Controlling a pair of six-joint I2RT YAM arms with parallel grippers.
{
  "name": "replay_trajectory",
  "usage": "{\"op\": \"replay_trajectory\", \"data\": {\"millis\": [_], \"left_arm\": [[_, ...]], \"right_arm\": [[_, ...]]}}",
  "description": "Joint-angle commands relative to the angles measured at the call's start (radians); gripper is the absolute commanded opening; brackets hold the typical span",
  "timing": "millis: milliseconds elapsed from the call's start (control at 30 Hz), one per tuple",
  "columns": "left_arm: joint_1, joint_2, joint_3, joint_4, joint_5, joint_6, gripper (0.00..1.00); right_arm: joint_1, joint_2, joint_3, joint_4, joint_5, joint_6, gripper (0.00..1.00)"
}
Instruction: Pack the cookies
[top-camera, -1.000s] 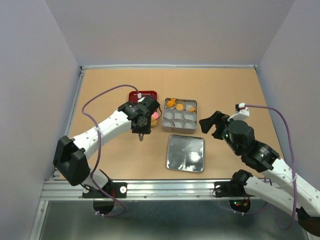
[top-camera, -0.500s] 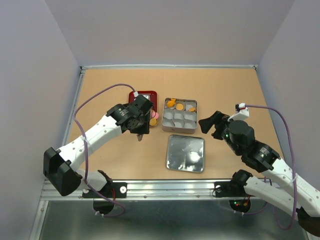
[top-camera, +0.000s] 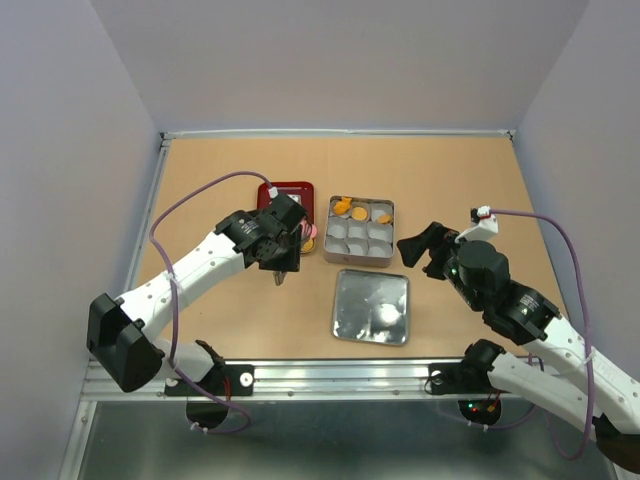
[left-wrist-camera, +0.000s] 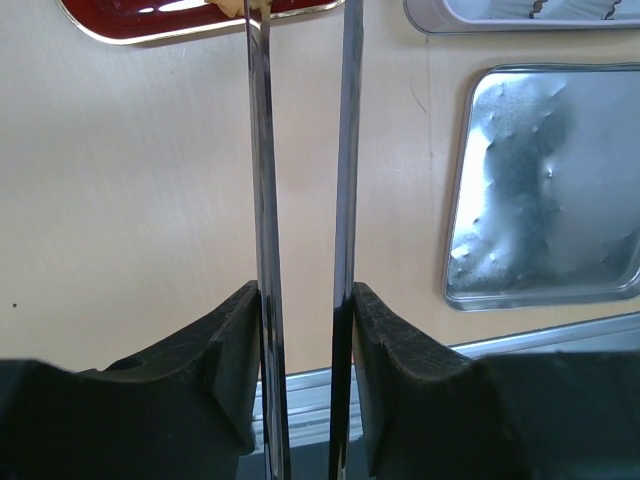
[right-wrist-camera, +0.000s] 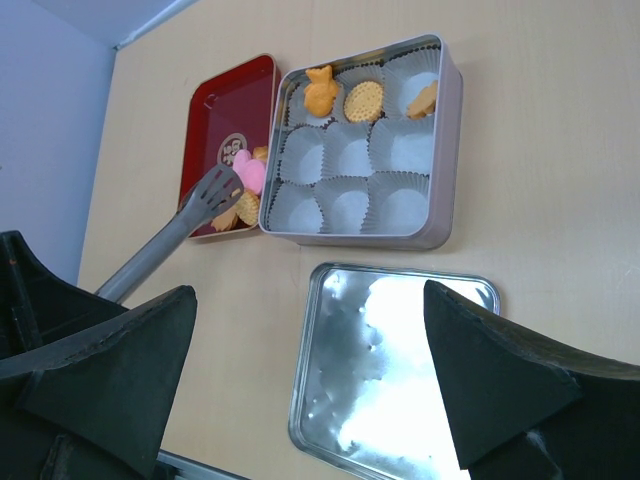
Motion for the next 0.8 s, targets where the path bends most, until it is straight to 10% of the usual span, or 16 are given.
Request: {"op": "replay_trajectory", "data": {"millis": [0,767], "left_arm": [[-0.002,-0.002,-0.009,0.005,-0.025,0.015,0.48],[-0.005,0.007,-0.044,0.017,0.035,0.031,0.57]], "right_arm": [[-0.002,-0.008,-0.008,0.020,0.003,0.002,1.00],[-0.002,-0.006,-0.021,0.018,0.001,0.006,1.00]]}}
